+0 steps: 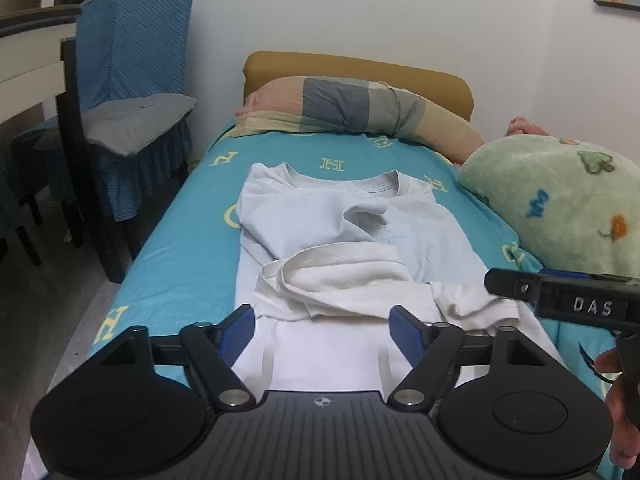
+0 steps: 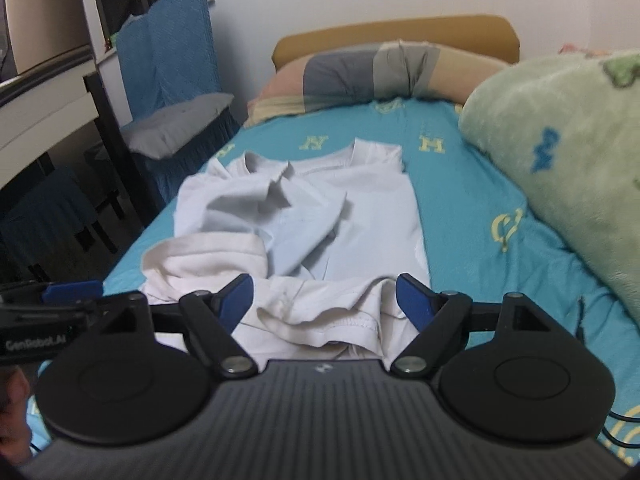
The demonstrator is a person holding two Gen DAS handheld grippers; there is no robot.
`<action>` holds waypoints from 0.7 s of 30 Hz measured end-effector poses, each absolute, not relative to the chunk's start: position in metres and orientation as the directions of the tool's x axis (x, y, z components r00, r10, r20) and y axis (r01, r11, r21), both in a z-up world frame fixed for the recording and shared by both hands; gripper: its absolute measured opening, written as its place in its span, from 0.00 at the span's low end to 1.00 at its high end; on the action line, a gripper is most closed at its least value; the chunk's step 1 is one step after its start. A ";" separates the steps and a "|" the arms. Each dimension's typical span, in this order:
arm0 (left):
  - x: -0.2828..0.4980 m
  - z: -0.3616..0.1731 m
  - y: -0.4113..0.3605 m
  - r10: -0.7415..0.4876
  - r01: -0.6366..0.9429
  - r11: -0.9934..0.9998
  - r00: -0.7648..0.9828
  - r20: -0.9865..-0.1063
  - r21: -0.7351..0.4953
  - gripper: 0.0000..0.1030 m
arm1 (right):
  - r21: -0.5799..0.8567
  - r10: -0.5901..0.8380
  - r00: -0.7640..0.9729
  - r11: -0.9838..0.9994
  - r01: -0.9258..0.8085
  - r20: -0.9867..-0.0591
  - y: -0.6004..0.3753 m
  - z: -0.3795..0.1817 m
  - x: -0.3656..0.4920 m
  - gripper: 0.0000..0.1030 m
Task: Fold clothes
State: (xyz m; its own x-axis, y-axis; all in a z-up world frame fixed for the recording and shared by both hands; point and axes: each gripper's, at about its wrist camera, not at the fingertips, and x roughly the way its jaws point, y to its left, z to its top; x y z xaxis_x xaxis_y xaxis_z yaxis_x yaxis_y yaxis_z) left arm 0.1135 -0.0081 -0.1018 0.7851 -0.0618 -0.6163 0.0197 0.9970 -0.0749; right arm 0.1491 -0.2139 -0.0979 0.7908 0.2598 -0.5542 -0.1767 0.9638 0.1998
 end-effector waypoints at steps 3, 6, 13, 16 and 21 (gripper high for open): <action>0.096 -0.090 -0.009 -0.071 0.012 0.995 0.777 -0.625 -0.098 0.78 | 0.212 0.264 0.801 0.961 -0.175 -0.537 -0.216 -0.084 0.133 0.78; 0.076 -0.080 -0.010 -0.076 -0.002 0.993 0.759 -0.646 -0.119 0.79 | 0.226 0.261 0.796 0.961 -0.160 -0.546 -0.219 -0.073 0.114 0.78; 0.040 -0.074 -0.005 -0.200 -0.002 0.963 0.670 -0.715 -0.271 0.83 | 0.303 0.269 0.751 0.948 -0.097 -0.603 -0.227 -0.055 0.071 0.78; 0.035 -0.087 0.006 -0.277 -0.063 0.918 0.602 -0.749 -0.391 0.83 | 0.449 0.329 0.711 0.893 -0.021 -0.621 -0.242 -0.062 0.059 0.78; 0.037 -0.106 0.011 -0.345 -0.120 0.872 0.538 -0.769 -0.475 0.83 | 0.701 0.480 0.604 0.686 0.194 -0.636 -0.275 -0.102 0.048 0.79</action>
